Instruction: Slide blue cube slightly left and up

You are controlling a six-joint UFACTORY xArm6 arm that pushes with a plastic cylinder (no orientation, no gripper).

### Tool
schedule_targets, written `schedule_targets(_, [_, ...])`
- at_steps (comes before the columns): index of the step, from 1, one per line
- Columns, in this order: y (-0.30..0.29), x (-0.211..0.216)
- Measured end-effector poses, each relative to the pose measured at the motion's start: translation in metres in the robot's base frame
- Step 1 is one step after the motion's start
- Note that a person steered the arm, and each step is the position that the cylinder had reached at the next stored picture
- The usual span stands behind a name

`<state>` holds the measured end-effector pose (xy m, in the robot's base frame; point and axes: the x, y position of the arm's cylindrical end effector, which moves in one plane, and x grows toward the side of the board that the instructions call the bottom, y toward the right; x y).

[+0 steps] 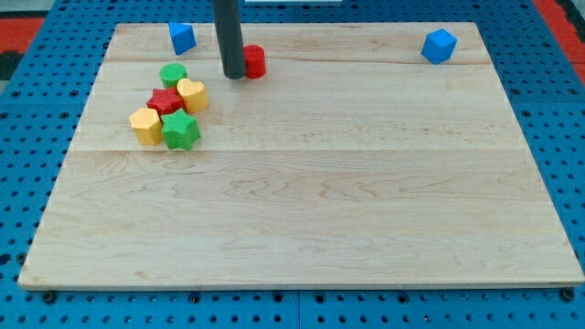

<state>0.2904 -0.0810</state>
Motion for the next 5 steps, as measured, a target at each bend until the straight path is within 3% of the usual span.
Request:
schedule_targets(2, [0.102,-0.018])
schedule_targets(3, [0.156,0.009])
schedule_targets(4, [0.266,0.023])
schedule_targets(5, [0.371,0.006])
